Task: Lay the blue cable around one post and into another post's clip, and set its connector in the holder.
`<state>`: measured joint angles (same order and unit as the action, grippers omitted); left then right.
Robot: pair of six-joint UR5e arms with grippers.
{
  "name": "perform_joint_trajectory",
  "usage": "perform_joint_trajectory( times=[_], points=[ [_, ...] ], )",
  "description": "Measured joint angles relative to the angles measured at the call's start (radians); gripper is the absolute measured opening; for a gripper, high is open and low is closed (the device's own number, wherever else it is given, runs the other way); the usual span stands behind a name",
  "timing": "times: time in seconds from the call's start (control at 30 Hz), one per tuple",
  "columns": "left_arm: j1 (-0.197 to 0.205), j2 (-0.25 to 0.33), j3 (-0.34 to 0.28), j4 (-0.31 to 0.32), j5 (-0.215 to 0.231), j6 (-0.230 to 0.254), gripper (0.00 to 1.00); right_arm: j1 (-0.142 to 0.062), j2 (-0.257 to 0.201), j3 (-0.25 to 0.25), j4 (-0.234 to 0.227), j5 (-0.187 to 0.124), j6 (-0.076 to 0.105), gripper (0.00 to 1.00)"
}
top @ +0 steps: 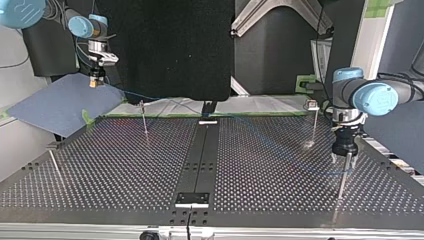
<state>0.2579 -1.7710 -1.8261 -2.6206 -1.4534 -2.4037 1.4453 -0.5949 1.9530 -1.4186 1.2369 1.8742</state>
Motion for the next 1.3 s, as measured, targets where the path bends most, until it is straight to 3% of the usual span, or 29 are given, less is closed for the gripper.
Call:
perform_joint_trajectory(
  times=[0.13,0.33,0.5,0.8,1.3],
  points=[
    [0.000,0.000,0.000,-0.001,0.000,0.001,0.99,0.009,-0.001,-0.005,0.016,0.002,-0.026,0.00],
    [-0.003,0.000,0.000,-0.014,-0.009,0.010,0.99,0.017,-0.001,-0.013,0.032,0.003,-0.036,0.00],
    [-0.004,0.000,0.000,-0.038,-0.041,0.008,0.99,0.026,-0.001,-0.014,0.037,0.003,-0.037,0.00],
    [0.007,-0.003,-0.016,-0.054,-0.092,-0.051,0.99,0.039,0.000,-0.015,0.039,0.006,-0.034,0.00],
    [-0.007,-0.098,-0.049,-0.030,-0.078,-0.092,0.99,0.051,0.000,-0.015,0.039,0.006,-0.025,0.00]
  ],
)
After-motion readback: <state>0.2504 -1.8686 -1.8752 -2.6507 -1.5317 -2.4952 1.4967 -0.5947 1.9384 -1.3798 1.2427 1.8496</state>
